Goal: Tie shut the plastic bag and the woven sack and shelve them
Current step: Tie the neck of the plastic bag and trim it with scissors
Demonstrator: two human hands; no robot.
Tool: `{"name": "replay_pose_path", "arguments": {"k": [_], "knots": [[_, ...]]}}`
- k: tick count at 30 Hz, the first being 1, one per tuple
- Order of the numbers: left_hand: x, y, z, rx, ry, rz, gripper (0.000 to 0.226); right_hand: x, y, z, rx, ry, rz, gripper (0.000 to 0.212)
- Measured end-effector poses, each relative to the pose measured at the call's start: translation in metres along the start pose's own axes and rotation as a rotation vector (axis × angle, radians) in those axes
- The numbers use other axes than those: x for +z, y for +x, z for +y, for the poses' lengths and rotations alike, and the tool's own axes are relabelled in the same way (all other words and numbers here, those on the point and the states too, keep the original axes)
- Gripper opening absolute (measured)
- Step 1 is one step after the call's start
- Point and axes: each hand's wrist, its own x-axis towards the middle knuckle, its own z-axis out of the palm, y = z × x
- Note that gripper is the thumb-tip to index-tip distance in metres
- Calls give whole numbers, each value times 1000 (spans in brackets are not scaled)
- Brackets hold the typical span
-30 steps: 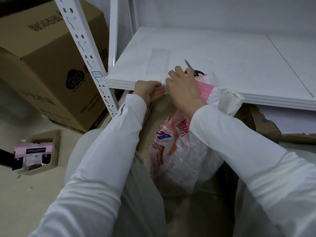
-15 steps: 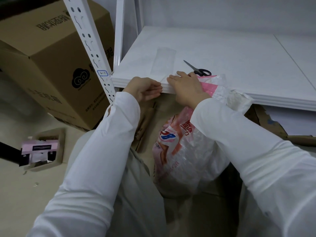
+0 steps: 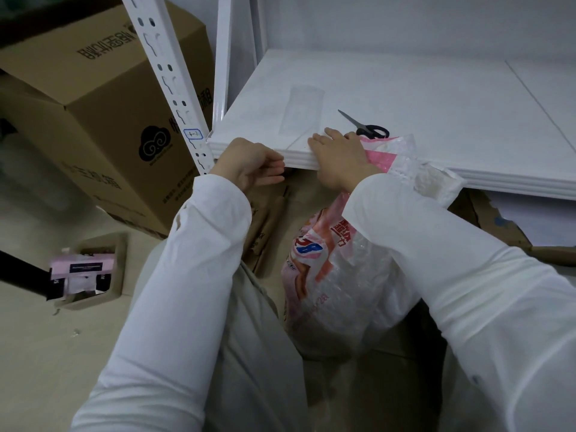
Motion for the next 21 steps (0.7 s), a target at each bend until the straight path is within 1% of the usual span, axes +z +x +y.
{"name": "replay_pose_path", "arguments": {"k": [2,4,7,8,9,11,13,14,15,17,21], "knots": [[5,3,-5,-2,11,-2,12,0,-1,-1,-3,25,3,54],[8,3,-7,2,8,-22,13,-1,-2,-2,4,91,12,55],[6,-2,-2,59,-8,-37,9,-6,-3,0,47,259,69,55],[5,-3,0,82,-18,-30,11,-7,-3,1,59,334,101,54],[4,-5,2,100,-33,-26,13,-8,-3,1,82,455,138,55],[4,-7,3,131,-56,-40,15,-12,-7,0,190,844,254,55],[4,-8,4,167,-48,-64,17,-22,-13,1,290,1298,393,44],[4,-9,4,186,-32,-76,18,-29,-16,2,305,1489,424,35],[6,-10,3,207,-7,-92,19,-35,-19,5,296,1615,434,26],[12,-9,2,246,51,-145,19,-46,-28,7,267,1713,441,15],[29,-11,0,273,84,-234,20,-53,-47,11,317,1797,547,17]]}}
